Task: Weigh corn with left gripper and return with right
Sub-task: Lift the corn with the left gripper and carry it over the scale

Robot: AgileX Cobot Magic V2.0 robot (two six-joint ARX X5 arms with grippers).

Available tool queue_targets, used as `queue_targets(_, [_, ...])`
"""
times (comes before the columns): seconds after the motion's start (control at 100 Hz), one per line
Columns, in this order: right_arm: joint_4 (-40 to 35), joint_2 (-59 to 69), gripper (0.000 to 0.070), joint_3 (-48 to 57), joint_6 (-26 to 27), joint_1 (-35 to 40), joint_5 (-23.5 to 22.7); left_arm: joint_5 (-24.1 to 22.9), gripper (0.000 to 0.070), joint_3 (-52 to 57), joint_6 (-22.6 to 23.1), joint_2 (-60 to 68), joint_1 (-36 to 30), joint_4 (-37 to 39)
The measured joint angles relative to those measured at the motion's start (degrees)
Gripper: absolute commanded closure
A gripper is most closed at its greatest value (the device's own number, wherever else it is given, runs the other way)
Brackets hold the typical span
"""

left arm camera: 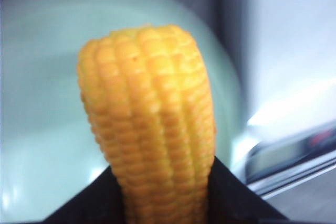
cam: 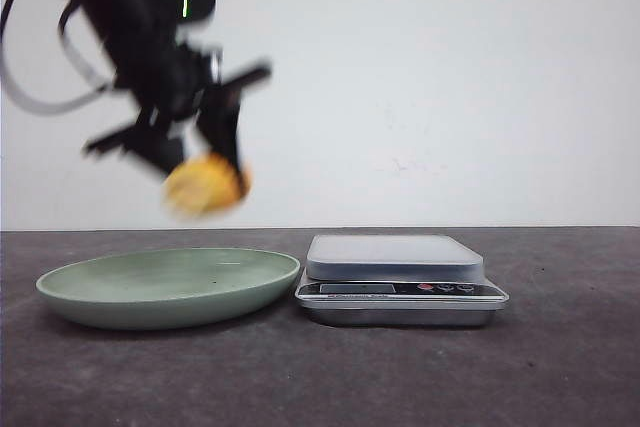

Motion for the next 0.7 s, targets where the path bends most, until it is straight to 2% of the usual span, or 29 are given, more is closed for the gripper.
queue_targets(0.14, [0.0,0.0,0.0115,0.0,0.0,0.0,0.0,0.3,0.0689,7.6,-4.8,-2.9,-1.4,5.3])
queue_targets(0.31, [0.0,0.0,0.0115,0.0,0.0,0.0,0.0,5.1,0.0689,14.6,-6.6,-3.1,-5.4,11.8])
queue_targets(0.43, [0.0,0.0,0.0115,0.0,0.2,0.0,0.0,4.0,0.0689,15.5,-6.7,-3.1,-8.1,15.2])
queue_targets(0.52, [0.0,0.0,0.0115,0.0,0.4,0.0,0.0,1.5,0.0689,15.5,-6.9,-2.4,-9.4,14.8])
queue_targets(0.7, [-1.3,0.0,0.0115,0.0,0.5,0.0,0.0,1.1,0.0689,15.5,-7.4,3.6,-10.1,14.3])
